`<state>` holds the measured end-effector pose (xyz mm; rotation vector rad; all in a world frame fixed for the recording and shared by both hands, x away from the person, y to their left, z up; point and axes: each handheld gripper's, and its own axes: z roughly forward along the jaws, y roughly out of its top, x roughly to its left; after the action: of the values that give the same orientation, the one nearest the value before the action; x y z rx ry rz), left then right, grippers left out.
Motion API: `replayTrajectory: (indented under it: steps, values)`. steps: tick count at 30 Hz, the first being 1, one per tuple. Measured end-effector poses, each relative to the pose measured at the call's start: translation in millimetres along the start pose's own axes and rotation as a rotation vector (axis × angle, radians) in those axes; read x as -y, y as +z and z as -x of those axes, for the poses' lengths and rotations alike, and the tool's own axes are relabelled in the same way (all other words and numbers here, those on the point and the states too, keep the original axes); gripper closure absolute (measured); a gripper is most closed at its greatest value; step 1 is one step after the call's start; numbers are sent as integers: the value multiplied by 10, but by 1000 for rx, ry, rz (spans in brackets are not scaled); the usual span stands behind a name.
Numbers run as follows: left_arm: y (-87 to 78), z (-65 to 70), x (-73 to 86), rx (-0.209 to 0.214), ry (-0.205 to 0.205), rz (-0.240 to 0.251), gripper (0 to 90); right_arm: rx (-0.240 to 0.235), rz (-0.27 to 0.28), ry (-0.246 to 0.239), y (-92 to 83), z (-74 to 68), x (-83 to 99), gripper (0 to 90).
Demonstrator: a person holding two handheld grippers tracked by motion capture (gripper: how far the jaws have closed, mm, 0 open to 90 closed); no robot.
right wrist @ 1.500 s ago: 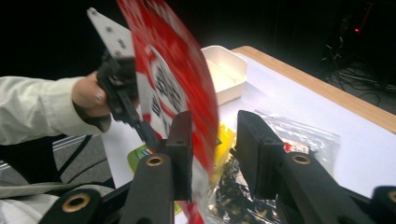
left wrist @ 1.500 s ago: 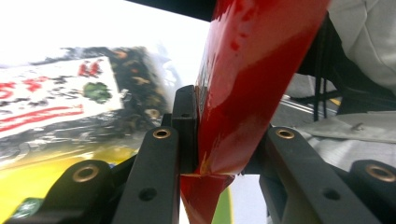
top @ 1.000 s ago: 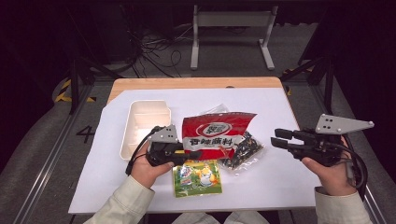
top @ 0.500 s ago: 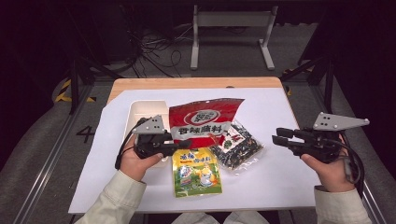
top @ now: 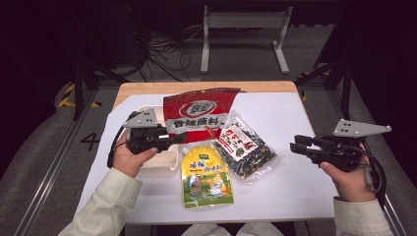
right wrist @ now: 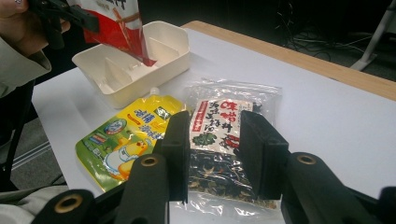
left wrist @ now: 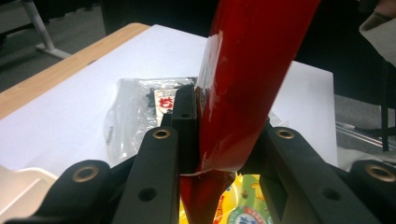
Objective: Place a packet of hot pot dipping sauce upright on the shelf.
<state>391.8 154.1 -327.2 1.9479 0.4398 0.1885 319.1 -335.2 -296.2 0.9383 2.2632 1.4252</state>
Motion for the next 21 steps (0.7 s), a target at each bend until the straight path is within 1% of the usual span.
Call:
replayTrajectory:
  steps: [3, 6, 9, 11, 14, 15, 17, 21]
  values:
    - [-30, -70, 10, -18, 3, -1, 743, 2, 0, 6, -7, 4, 13, 632]
    - [-61, -133, 22, -37, -3, -2, 743, 5, -1, 13, -18, 12, 26, 629]
    - [-103, -184, 40, -59, -8, 15, 744, 7, -1, 18, -29, 20, 37, 627]
    - [-138, -219, 50, -70, -5, 25, 746, 8, -1, 20, -33, 25, 44, 626]
    - [-190, -262, 64, -86, -26, 33, 748, 7, -2, 23, -35, 31, 51, 625]
    - [-209, -285, 66, -93, -20, 32, 748, 7, -3, 24, -36, 32, 54, 625]
    - [-236, -316, 77, -105, -34, 35, 748, 8, -2, 26, -38, 34, 58, 624]
    - [-295, -396, 99, -133, -45, 30, 748, 7, -2, 31, -44, 39, 65, 623]
